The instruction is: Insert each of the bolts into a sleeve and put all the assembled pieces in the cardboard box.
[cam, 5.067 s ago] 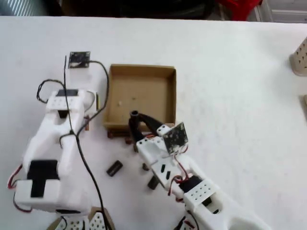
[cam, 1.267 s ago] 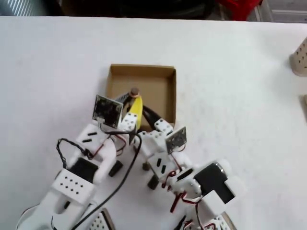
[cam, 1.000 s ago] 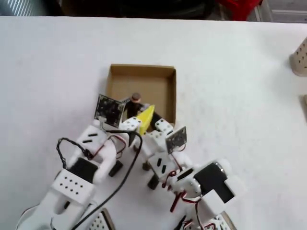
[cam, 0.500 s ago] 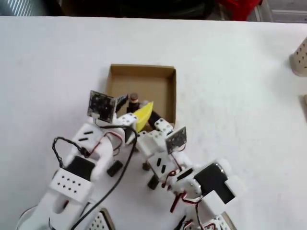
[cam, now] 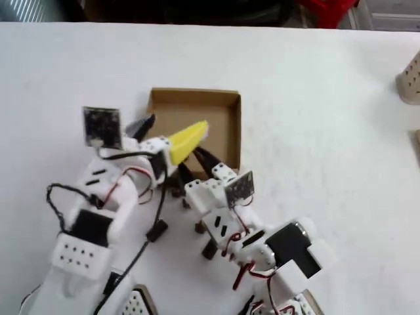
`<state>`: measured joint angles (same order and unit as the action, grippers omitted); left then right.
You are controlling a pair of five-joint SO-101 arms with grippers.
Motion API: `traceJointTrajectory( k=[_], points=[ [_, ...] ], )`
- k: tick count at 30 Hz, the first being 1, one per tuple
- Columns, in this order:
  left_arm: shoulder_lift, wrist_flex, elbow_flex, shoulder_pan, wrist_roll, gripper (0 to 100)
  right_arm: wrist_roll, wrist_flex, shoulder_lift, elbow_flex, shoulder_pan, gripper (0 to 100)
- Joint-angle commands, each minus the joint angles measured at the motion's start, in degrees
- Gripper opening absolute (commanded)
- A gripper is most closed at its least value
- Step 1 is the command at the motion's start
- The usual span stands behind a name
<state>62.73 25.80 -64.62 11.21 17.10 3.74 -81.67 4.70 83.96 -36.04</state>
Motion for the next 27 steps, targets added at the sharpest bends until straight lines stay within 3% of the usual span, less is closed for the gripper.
traceJointTrajectory(
  k=[1, 6, 10, 17, 22, 27],
  points=[
    [8.4, 6.42, 6.68, -4.44, 2.37, 31, 0.0, 3.91, -1.01, -1.49, 1.36, 1.5],
    [8.31, 8.44, 6.77, -10.42, 2.37, 14, 0.0, 6.9, -3.91, -0.7, 2.15, 1.5],
    [0.48, 11.08, 7.82, -17.27, 2.37, 3, 0.0, 11.56, -9.8, 0.18, 5.14, 1.5],
    [-16.57, 18.11, 10.29, -27.12, 2.46, 2, 0.18, 27.82, -24.4, 0.35, 8.4, 1.5],
    [-25.8, 7.56, 2.81, -28.7, 1.41, 2, 0.26, 41.19, -37.14, -0.09, 8.92, 1.5],
    [-29.49, 0.0, -0.79, -29.32, -8.09, 2, 0.26, 65.89, -48.92, -5.45, 10.15, 1.6]
  ],
)
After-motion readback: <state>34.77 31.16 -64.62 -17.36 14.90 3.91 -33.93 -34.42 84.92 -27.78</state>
